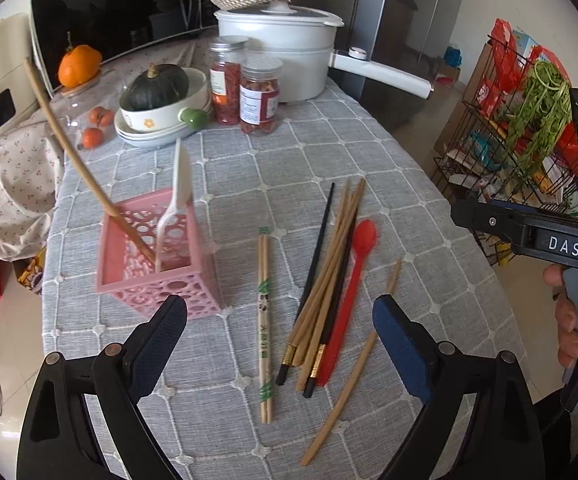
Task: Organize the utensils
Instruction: 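Grasp the paper-wrapped chopsticks with green print using the left gripper, then lift the wrapped chopsticks with the left gripper while the right gripper grasps a wooden chopstick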
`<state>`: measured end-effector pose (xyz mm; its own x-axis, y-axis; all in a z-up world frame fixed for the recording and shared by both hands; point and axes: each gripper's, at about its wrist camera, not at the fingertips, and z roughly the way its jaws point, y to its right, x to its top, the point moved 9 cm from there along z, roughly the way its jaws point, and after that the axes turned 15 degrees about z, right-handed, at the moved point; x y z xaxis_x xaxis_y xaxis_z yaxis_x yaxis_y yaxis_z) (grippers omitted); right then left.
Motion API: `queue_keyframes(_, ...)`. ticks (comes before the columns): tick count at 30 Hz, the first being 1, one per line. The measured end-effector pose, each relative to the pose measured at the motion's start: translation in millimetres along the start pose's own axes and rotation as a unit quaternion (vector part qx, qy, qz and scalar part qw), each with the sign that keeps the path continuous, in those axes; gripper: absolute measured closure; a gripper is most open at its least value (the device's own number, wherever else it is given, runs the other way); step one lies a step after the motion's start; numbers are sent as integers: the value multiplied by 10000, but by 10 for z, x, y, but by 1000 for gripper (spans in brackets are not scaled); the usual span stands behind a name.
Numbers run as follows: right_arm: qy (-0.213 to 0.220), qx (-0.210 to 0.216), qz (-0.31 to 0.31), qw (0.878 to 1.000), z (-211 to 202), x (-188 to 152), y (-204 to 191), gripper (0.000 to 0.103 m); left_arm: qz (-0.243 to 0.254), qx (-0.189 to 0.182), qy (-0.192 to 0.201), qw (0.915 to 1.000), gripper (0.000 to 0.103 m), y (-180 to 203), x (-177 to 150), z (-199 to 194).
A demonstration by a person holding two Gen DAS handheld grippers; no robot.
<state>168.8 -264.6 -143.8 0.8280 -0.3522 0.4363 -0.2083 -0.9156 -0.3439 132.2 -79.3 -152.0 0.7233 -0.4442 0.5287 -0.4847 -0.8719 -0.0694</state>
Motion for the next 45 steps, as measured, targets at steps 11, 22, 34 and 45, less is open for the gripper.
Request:
queue_keyframes(11, -18, -209, 30, 9998, 63, 113, 353, 19, 0, 350, -1171, 9925, 67, -8, 224, 953)
queue_keyframes(22, -109, -186, 10, 9998, 96, 101, 436, 19, 32, 665, -1692, 9833, 76, -132, 148, 1414)
queue_keyframes(34, -116, -193, 8, 9997, 118, 87, 401, 19, -178, 328, -1527, 9876, 88, -175, 114, 1422)
queue_keyframes(45, -330, -57, 126, 9994, 186, 37, 309, 19, 156, 496, -919, 9944, 98, -49, 195, 984)
